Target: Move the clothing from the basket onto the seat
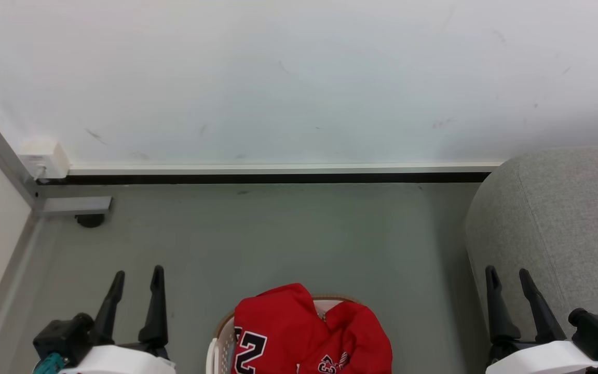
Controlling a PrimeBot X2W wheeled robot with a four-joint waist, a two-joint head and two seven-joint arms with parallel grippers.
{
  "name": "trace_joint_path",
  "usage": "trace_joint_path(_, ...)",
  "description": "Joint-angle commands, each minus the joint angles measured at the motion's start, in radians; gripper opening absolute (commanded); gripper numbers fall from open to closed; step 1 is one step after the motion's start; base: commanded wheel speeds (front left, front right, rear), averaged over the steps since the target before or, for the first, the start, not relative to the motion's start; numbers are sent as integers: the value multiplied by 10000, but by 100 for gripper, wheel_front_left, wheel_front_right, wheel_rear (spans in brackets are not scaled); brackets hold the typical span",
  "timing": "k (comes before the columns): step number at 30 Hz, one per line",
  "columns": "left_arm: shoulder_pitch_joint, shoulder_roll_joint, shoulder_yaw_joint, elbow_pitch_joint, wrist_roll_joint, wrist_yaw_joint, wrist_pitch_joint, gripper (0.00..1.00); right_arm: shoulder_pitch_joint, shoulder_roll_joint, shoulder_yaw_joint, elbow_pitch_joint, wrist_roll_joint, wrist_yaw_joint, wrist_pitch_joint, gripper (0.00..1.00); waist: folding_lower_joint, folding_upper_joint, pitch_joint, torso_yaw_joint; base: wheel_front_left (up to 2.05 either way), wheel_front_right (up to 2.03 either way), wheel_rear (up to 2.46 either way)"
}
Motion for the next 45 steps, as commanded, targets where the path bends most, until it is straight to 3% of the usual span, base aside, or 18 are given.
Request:
trace_joint_path(1,-47,81,33,-12,281,-6,-89,100,-215,-94,15,2,-138,-15,-89,100,0,-1,7,-1,0,0,0)
trace_joint_path(33,-196,-13,123,-111,2636,-173,-701,100,-383,-103,490,26,-1916,-21,-705,100,0,-1,210,-65,0,0,0)
trace_joint_path(45,-194,-63,157,-56,2628,-205,-684,100,-335,-99,422,31,-1861,-21,-680,100,0,-1,188,-71,0,0,0)
